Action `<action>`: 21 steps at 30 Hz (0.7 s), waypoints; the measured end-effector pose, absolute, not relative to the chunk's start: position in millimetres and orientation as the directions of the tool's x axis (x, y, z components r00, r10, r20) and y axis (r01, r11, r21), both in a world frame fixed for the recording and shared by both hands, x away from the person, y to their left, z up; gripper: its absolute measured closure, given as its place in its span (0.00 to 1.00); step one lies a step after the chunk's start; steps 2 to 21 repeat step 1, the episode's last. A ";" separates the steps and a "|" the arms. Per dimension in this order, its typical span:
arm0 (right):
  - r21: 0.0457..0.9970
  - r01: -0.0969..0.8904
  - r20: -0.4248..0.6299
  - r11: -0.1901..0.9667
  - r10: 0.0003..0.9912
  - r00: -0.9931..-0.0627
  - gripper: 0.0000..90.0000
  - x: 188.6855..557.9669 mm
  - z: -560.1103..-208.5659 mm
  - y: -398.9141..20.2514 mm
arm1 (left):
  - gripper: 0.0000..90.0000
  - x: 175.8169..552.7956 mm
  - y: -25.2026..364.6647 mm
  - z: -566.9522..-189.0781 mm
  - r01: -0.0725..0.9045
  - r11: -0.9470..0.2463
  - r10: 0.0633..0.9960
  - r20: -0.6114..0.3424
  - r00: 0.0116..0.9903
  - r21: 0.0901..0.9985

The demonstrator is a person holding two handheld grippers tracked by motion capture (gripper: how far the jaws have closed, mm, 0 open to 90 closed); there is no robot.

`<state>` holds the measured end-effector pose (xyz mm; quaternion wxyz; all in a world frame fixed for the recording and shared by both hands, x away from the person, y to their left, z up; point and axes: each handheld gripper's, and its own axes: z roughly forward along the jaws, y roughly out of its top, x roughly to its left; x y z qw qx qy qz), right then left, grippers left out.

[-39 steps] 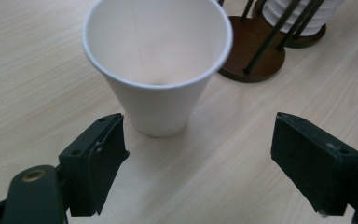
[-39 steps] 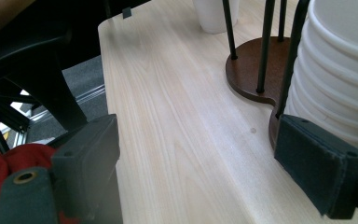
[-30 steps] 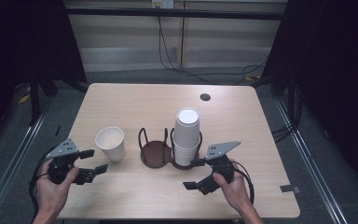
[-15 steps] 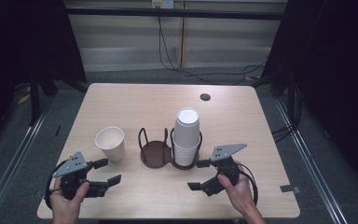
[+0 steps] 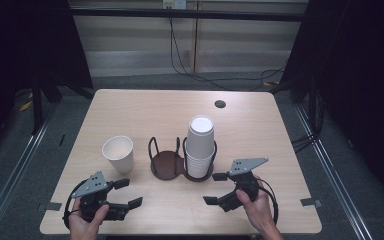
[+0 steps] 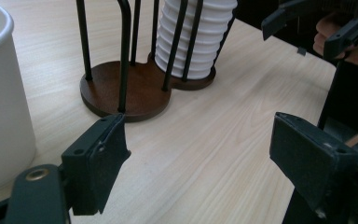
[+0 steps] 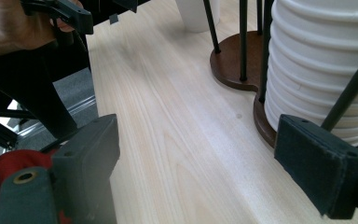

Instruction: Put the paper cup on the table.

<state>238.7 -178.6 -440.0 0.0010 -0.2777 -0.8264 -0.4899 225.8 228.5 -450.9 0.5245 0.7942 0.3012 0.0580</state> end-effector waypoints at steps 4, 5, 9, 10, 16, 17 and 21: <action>0.807 0.461 0.273 0.370 0.458 -0.846 0.16 238.6 -440.2 -178.3 | 0.21 226.0 228.8 -451.5 0.420 -0.269 0.542 -0.224 0.810 0.867; 0.807 0.461 0.273 0.370 0.458 -0.846 0.16 238.6 -440.2 -178.3 | 0.21 226.0 228.8 -451.5 0.420 -0.269 0.542 -0.224 0.810 0.867; 0.807 0.461 0.273 0.370 0.458 -0.846 0.16 238.6 -440.2 -178.3 | 0.21 226.0 228.8 -451.5 0.420 -0.269 0.542 -0.224 0.810 0.867; 0.807 0.461 0.273 0.370 0.458 -0.846 0.16 238.6 -440.2 -178.3 | 0.21 226.0 228.8 -451.5 0.420 -0.269 0.542 -0.224 0.810 0.867; 0.807 0.461 0.273 0.370 0.458 -0.846 0.16 238.6 -440.2 -178.3 | 0.21 226.0 228.8 -451.5 0.420 -0.269 0.542 -0.224 0.810 0.867; 0.807 0.461 0.273 0.370 0.458 -0.846 0.16 238.6 -440.2 -178.3 | 0.21 226.0 228.8 -451.5 0.420 -0.269 0.542 -0.224 0.810 0.867; 0.807 0.461 0.273 0.370 0.458 -0.846 0.16 238.6 -440.2 -178.3 | 0.21 226.0 228.8 -451.5 0.420 -0.269 0.542 -0.224 0.810 0.867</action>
